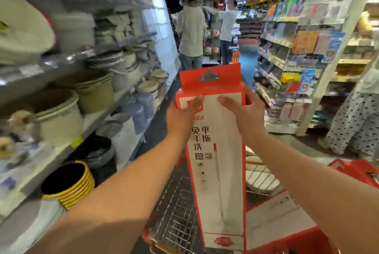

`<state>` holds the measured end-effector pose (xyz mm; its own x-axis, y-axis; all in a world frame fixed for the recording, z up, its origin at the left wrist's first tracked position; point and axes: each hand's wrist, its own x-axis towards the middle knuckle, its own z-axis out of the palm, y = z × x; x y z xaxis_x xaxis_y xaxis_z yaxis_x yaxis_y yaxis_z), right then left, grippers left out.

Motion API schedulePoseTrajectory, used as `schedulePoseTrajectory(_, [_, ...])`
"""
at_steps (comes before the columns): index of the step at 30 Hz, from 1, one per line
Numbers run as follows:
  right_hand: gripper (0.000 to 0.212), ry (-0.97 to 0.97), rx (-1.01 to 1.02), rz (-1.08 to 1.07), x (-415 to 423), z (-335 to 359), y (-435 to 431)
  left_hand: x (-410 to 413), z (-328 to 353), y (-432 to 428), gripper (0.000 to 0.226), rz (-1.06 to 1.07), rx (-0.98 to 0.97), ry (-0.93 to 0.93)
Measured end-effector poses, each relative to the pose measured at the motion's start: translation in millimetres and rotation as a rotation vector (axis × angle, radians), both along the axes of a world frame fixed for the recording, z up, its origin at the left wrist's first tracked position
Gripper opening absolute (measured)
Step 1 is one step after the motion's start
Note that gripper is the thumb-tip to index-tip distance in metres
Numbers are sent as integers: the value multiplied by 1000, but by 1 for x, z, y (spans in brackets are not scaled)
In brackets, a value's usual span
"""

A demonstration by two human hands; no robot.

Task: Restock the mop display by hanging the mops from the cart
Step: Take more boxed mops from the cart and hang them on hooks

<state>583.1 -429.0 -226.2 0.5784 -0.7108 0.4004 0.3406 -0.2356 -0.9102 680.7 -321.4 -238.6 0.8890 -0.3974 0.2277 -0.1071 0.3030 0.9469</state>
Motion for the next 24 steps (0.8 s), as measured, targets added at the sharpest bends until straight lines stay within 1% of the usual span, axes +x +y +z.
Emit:
schedulePoseTrajectory(2, [41,-45,-39,65,8,19,22,2,20,26,13,99,-15,-53])
schedulePoseTrajectory(3, [39,-60,-55,96,11,30,33,3,32,38,12,141,-17,-78])
schedulePoseTrajectory(6, [21,-105,-108,140,16,63,67,2,65,77,15,240,-39,-129])
schedulePoseTrajectory(10, [21,-158,-213,193,14,107,118,-15,107,138,17,337,-94,-191])
schedulePoseTrajectory(11, [22,-176,-223,224,11,115,131,-22,115,154,19,367,-93,-215])
schedulePoseTrajectory(14, [25,-243,-243,309,-2,135,177,-42,133,202,39,433,-104,-258])
schedulePoseTrajectory(15, [26,-248,-245,323,-7,141,193,-48,138,218,41,452,-94,-264])
schedulePoseTrajectory(18, [27,-271,-235,363,-22,149,235,-71,148,264,27,503,-87,-295])
schedulePoseTrajectory(20, [26,-278,-221,392,-29,148,257,-87,150,291,32,489,-99,-278])
schedulePoseTrajectory(21, [24,-285,-205,417,-36,148,275,-97,149,310,29,483,-112,-262])
schedulePoseTrajectory(23, [20,-289,-156,478,-48,148,307,-115,144,347,15,442,-172,-222])
schedulePoseTrajectory(24, [19,-285,-128,515,-52,146,323,-125,139,367,14,435,-193,-208])
